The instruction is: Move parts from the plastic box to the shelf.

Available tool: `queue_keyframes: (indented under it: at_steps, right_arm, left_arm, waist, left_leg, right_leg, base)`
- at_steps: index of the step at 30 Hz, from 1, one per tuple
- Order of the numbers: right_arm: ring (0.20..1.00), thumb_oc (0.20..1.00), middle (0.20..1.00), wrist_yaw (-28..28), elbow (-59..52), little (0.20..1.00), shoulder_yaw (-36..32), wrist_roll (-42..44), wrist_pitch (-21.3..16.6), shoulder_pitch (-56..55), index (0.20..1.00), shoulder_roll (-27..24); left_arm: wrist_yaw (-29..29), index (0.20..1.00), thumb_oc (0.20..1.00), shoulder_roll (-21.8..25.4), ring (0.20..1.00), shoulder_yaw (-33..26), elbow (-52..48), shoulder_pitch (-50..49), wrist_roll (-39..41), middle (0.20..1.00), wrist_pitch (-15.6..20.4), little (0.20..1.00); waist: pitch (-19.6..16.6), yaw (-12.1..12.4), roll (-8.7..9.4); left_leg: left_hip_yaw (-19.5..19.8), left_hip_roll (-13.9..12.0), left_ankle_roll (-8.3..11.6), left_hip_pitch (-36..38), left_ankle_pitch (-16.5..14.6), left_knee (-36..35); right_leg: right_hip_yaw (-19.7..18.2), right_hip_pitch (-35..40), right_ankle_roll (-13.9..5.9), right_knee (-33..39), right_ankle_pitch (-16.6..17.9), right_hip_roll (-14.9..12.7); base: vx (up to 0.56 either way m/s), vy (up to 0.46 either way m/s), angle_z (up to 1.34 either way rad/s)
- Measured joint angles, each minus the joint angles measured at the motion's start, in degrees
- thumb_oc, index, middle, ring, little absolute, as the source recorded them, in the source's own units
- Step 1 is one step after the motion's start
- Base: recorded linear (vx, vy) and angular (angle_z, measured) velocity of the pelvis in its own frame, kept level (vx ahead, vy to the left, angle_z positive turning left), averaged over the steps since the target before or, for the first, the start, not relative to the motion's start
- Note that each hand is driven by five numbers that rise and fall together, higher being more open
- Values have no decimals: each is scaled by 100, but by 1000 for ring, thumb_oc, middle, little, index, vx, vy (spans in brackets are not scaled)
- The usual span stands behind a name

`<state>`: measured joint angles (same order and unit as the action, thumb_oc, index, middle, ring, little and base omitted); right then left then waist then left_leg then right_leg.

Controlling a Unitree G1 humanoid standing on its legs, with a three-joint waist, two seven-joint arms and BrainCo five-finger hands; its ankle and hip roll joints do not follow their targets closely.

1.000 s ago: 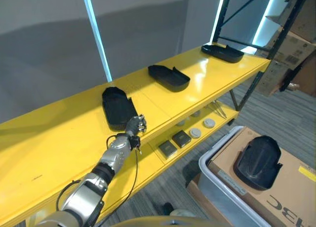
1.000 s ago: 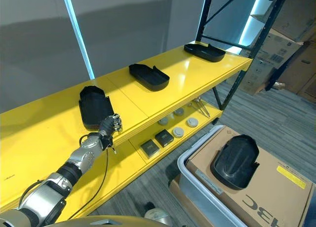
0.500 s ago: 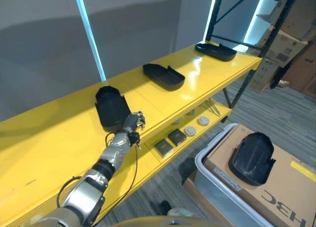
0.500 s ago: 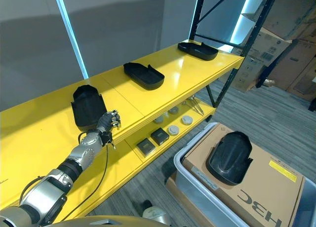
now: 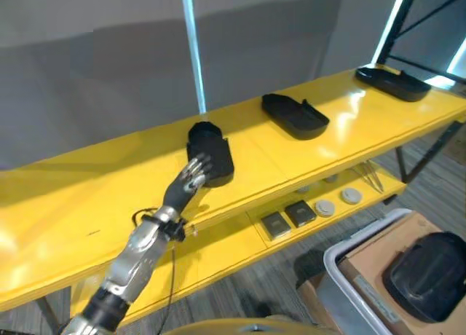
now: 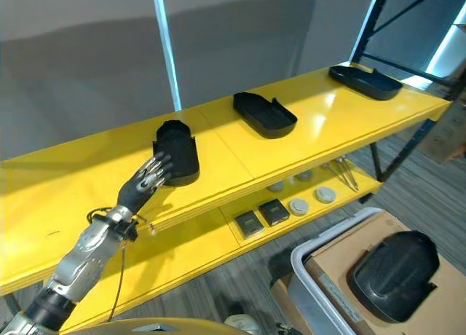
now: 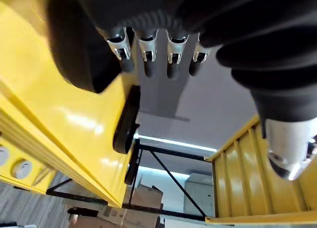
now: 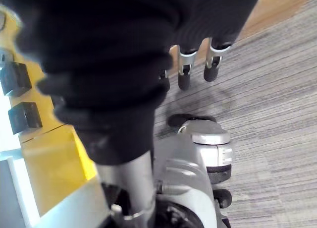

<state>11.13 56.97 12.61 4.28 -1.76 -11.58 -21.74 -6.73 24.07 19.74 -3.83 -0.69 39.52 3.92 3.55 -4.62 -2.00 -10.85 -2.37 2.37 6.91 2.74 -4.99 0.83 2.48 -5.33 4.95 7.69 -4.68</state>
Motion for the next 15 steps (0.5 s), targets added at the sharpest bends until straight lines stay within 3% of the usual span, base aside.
queue_keyframes:
  at_steps: [2, 4, 7, 9, 10, 11, 12, 13, 14, 15]
  right_arm:
    - [1000, 1000, 1000, -9, 10, 1000, -115, 116, 134, -123, 1000, -12]
    - [1000, 1000, 1000, -49, 79, 1000, -293, 341, 197, -215, 1000, 37]
    - [1000, 1000, 1000, -176, 145, 1000, -388, 526, 183, -227, 1000, 98]
    - [1000, 1000, 1000, -192, 291, 1000, -419, 677, 195, -175, 1000, 127]
    - [1000, 1000, 1000, -192, 291, 1000, -419, 677, 195, -175, 1000, 127]
    - [1000, 1000, 1000, -237, 300, 1000, -470, 852, 179, -125, 1000, 159]
    - [1000, 1000, 1000, -237, 298, 1000, -497, 938, 144, -89, 1000, 146]
    - [1000, 1000, 1000, -235, 284, 1000, -505, 928, 130, 27, 1000, 137]
    - [1000, 1000, 1000, -231, 395, 1000, -476, 879, 111, 192, 1000, 139]
    - [1000, 1000, 1000, -174, 480, 1000, -466, 881, 30, 269, 1000, 121]
  left_arm:
    - [-499, 1000, 1000, 238, 1000, -238, 15, -498, 205, 1000, -143, 1000]
    - [-1161, 1000, 1000, 219, 1000, -185, -14, -494, 472, 1000, -238, 1000]
    - [-1884, 1000, 1000, 200, 1000, 67, -25, -391, 664, 1000, -472, 1000]
    - [-2379, 1000, 1000, 254, 1000, 532, -24, -168, 664, 1000, -611, 1000]
    - [-2379, 1000, 1000, 254, 1000, 532, -24, -168, 664, 1000, -611, 1000]
    - [-2609, 1000, 1000, 260, 1000, 710, -23, -129, 673, 1000, -703, 1000]
    - [-2648, 1000, 1000, 254, 1000, 764, -21, -130, 714, 1000, -731, 1000]
    - [-2645, 1000, 1000, 263, 1000, 747, -21, -94, 739, 1000, -734, 1000]
    - [-2614, 1000, 1000, 312, 1000, 715, -6, -11, 825, 1000, -722, 1000]
    - [-2612, 1000, 1000, 349, 1000, 726, 5, 35, 891, 1000, -718, 1000]
  waist:
    - [44, 177, -46]
    - [80, 201, -73]
    - [91, 91, -75]
    - [111, 4, -77]
    - [111, 4, -77]
    - [182, -88, -40]
    - [201, -92, -84]
    - [253, -84, -168]
    - [314, -59, -174]
    - [334, 7, -180]
  left_leg:
    - [51, 79, -28, 9, 13, 1]
    - [158, 210, -114, -39, 56, 1]
    - [140, 345, -183, -34, 47, 0]
    - [-28, 437, -201, -94, 40, 1]
    - [-28, 437, -201, -94, 40, 1]
    - [-313, 458, -293, -117, 61, 3]
    - [-571, 375, -395, -183, 89, -3]
    - [-855, 260, -480, -248, 131, -1]
    - [-1305, 40, -603, -413, 215, -1]
    - [-1528, -111, -601, -495, 242, 0]
  right_leg:
    - [11, -22, -5, -23, -4, -82]
    - [19, -70, -58, -77, -34, -200]
    - [-8, -176, -191, -248, -108, -357]
    - [-5, -291, -355, -202, -152, -485]
    - [-5, -291, -355, -202, -152, -485]
    - [39, -421, -485, -169, -218, -555]
    - [262, -565, -657, -179, -333, -600]
    - [487, -756, -718, -510, -236, -592]
    - [997, -1331, -659, -1692, -407, -601]
    - [1205, -1624, -597, -2453, -583, -599]
  base:
    - [-148, 221, 20]
    - [-108, 182, 25]
    - [-95, 111, -2]
    - [-233, 64, -23]
    - [-237, 26, -57]
    - [-226, 7, -76]
    - [-249, 8, -118]
    - [-374, -22, -139]
    - [-311, -48, -145]
    - [-241, -77, -145]
